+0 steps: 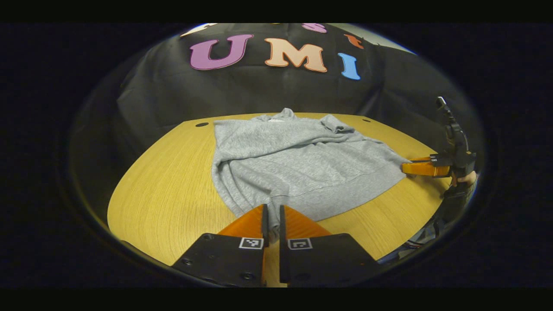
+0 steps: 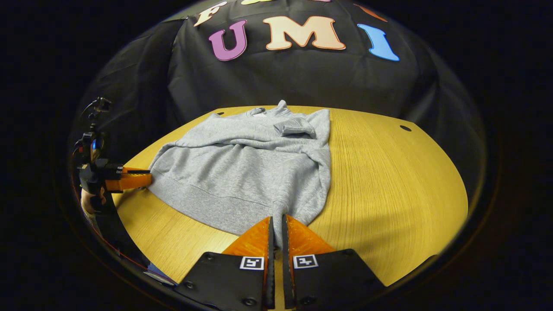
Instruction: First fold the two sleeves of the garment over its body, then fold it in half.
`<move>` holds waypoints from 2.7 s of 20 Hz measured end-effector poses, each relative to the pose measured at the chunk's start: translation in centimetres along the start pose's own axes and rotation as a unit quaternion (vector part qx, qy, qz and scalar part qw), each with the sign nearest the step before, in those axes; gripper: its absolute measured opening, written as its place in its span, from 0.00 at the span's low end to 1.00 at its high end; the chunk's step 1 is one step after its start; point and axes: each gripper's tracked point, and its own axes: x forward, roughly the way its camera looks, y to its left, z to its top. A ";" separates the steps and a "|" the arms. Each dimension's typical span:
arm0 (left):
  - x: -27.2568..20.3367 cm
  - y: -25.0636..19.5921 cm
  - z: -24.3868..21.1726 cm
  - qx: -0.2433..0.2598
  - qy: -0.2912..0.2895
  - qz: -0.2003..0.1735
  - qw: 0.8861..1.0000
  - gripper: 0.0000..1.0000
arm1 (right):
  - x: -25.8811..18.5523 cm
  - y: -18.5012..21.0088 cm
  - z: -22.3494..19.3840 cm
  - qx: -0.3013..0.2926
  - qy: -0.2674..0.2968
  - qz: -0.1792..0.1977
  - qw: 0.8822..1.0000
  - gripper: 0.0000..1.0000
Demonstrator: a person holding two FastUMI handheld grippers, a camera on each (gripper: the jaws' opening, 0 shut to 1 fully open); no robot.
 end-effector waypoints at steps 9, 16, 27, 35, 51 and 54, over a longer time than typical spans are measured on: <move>0.0 0.0 0.7 -0.028 -0.015 -0.014 0.999 0.00 | 0.1 0.4 0.4 0.014 -0.001 0.010 1.000 0.05; -0.7 -0.3 5.5 -0.053 -0.060 -0.024 0.997 0.00 | -0.3 0.9 3.8 0.062 -0.017 0.050 0.997 0.04; 3.1 1.7 14.2 -0.100 -0.126 -0.029 0.987 0.00 | 3.1 -0.5 13.8 0.101 -0.085 0.063 0.989 0.05; 8.2 4.2 18.5 -0.136 -0.143 -0.023 0.980 0.00 | 8.8 -4.1 18.2 0.149 -0.084 0.052 0.984 0.04; 15.7 7.2 20.8 -0.116 -0.138 0.066 0.982 0.00 | 15.8 -6.1 20.0 0.193 -0.055 0.055 0.978 0.06; 15.6 7.9 21.4 -0.100 -0.143 0.086 0.981 0.04 | 16.2 -7.3 20.6 0.192 -0.065 0.034 0.979 0.16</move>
